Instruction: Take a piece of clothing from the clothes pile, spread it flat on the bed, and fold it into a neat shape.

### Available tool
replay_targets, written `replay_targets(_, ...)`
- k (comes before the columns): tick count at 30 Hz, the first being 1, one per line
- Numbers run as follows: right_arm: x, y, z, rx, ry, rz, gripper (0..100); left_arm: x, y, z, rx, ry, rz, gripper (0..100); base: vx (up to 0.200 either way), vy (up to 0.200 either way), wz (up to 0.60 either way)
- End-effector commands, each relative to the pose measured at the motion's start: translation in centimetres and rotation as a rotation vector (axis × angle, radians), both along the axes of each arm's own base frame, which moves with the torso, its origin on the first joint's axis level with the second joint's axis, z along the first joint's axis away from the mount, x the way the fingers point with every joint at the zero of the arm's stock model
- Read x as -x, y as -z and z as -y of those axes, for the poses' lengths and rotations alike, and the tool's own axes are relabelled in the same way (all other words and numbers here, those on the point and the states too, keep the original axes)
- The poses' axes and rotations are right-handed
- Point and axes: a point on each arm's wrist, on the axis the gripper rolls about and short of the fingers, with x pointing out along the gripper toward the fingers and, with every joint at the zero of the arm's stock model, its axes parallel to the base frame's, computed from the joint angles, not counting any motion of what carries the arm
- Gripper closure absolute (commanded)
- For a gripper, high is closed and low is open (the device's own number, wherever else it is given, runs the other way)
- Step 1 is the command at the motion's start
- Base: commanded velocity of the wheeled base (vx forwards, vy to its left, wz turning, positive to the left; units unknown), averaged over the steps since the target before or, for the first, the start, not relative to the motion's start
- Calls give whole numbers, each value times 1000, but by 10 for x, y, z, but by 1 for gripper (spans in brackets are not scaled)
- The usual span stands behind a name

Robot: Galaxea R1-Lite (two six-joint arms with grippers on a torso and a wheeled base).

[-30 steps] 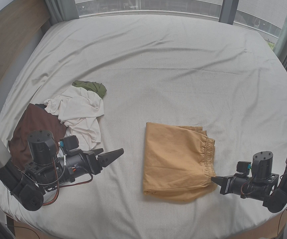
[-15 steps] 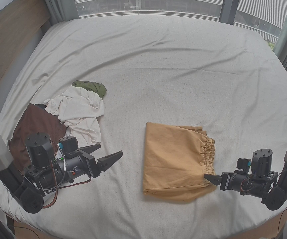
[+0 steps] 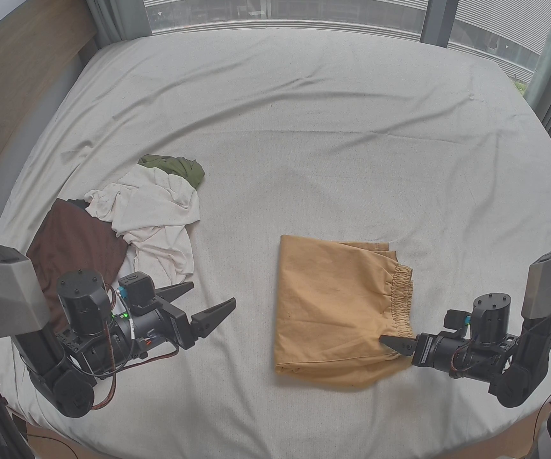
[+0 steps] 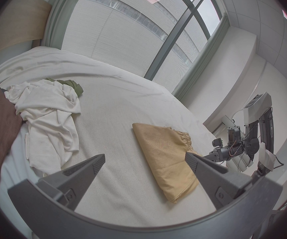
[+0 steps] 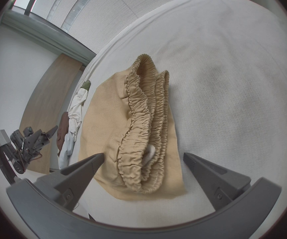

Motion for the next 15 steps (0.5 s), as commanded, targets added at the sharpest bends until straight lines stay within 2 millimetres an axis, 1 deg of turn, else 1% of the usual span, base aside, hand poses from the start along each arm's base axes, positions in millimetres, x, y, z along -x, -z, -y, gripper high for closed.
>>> replay_targets(1,-1,12,-4,-20,-16,-32,0,-1,2,0,0,-2,-10,0,0,0,0)
replay_targets(6,-2,15,-10,-68,-38,-54,0,-1,2,0,2,-3,-9,0,0,0,0)
replay_targets(15,-4,14,-17,-100,-64,-59,0,-1,2,0,4,-3,-11,0,0,0,0)
